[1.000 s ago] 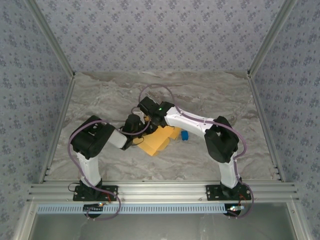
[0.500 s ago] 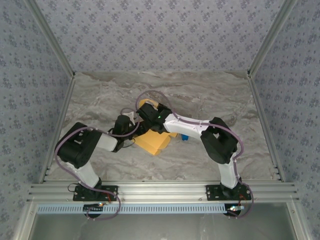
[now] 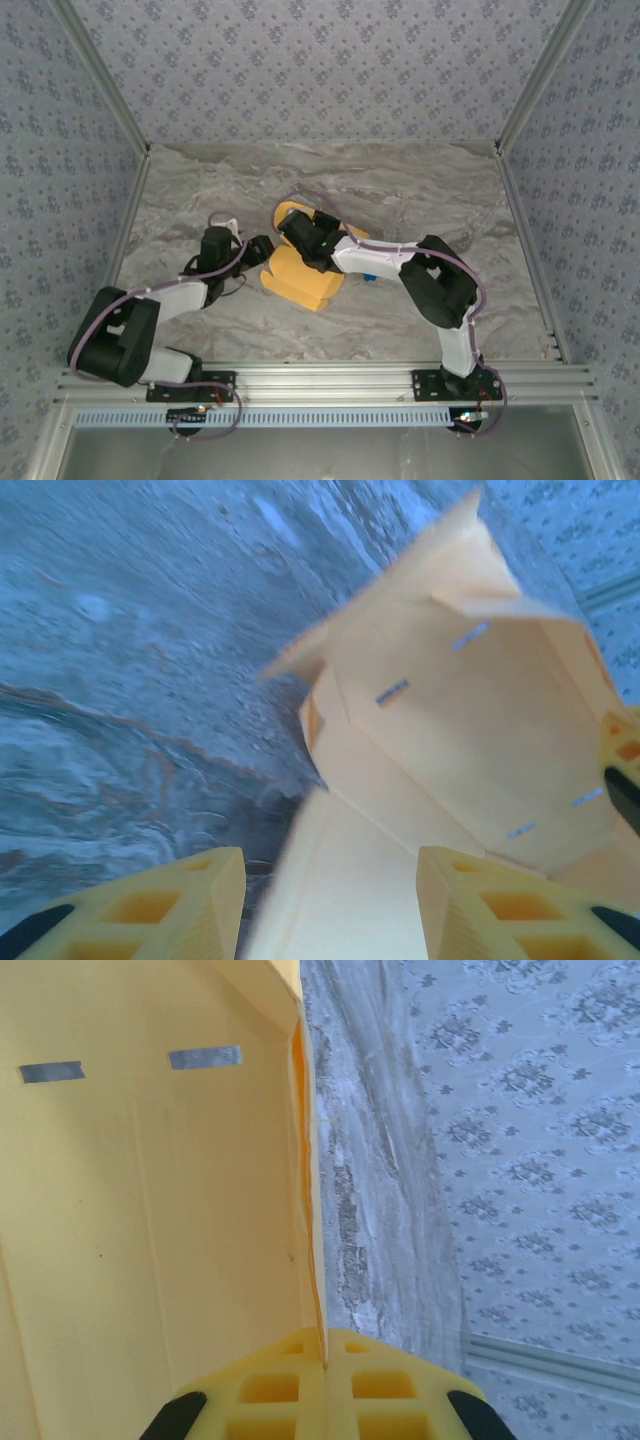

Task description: Fold the paper box

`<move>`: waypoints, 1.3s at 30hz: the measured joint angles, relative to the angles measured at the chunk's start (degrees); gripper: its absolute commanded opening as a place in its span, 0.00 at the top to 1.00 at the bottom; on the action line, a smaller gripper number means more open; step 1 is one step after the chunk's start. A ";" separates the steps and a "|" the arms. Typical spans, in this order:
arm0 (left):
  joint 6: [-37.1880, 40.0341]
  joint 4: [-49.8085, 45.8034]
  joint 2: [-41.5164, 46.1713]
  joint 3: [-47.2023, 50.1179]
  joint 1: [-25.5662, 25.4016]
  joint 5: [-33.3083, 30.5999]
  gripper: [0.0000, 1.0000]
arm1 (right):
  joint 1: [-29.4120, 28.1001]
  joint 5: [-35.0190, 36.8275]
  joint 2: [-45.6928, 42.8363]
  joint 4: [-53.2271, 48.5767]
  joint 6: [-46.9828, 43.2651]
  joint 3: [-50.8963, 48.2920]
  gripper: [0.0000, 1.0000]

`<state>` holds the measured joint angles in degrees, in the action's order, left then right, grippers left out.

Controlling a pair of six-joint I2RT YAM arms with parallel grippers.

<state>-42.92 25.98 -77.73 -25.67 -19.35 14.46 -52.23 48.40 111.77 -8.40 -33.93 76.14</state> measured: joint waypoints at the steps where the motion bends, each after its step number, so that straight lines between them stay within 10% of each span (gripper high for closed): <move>1: 0.31 -1.01 1.03 0.00 0.31 0.00 0.50 | 0.13 -1.18 -0.68 0.00 -0.22 -0.33 1.00; 22: 19.23 -15.02 15.37 -6.78 -6.73 2.80 0.39 | 10.97 -35.69 -13.64 -28.09 10.93 11.63 1.00; 39: 33.53 -16.76 -1.31 -17.59 -8.09 3.82 0.34 | 15.89 -52.83 -18.25 -36.06 17.07 12.20 1.00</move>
<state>-9.39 9.21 -79.05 -43.27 -27.44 18.28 -36.34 -4.43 93.51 -44.47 -16.86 88.33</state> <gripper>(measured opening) 0.651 0.051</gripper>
